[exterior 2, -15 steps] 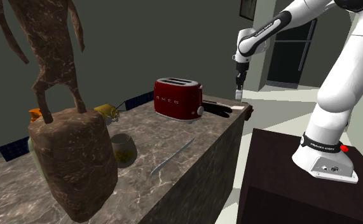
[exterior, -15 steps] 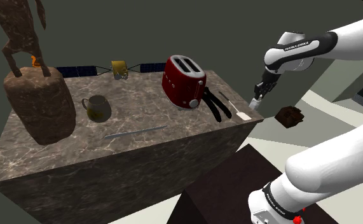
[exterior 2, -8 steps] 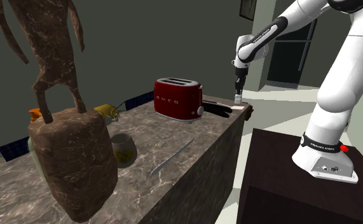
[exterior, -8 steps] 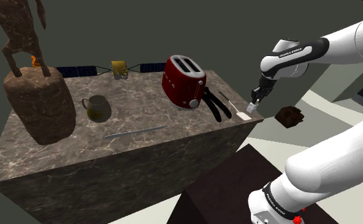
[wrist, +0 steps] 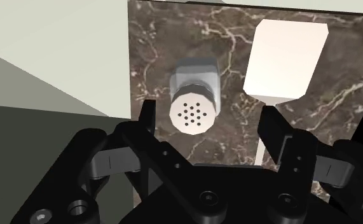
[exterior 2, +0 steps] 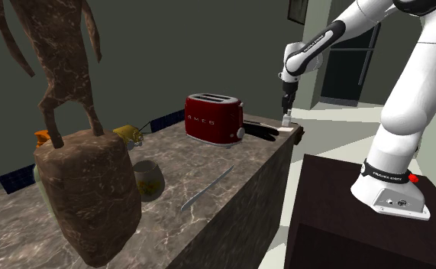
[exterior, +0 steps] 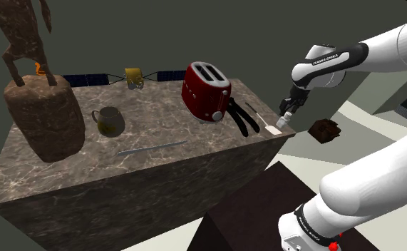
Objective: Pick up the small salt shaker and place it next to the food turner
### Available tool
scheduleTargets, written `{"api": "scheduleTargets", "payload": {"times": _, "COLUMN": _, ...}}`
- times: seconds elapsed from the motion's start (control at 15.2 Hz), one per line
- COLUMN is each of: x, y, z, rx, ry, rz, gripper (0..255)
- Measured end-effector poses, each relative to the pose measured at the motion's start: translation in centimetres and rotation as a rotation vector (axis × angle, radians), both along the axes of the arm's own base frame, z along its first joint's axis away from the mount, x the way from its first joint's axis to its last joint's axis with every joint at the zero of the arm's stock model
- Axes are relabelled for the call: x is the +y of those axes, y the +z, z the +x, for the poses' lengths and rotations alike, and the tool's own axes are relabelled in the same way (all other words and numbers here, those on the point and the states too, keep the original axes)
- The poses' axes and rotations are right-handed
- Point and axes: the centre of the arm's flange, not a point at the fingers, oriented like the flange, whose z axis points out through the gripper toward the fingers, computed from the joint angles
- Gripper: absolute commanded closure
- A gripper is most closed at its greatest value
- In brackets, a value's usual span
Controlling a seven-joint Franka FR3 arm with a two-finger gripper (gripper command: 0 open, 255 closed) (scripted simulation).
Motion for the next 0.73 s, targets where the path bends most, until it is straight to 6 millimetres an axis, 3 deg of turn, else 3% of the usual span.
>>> {"api": "scheduleTargets", "payload": {"times": 0.26, "x": 0.0, "y": 0.0, "z": 0.0, "rx": 0.000, "ry": 0.000, "rz": 0.000, "gripper": 0}}
{"api": "scheduleTargets", "payload": {"times": 0.53, "x": 0.4, "y": 3.9, "z": 0.2, "rx": -0.001, "ry": 0.000, "rz": -0.001, "gripper": 0}}
{"api": "scheduleTargets", "payload": {"times": 0.73, "x": 0.5, "y": 4.8, "z": 0.2, "rx": -0.001, "ry": 0.000, "rz": 0.000, "gripper": 0}}
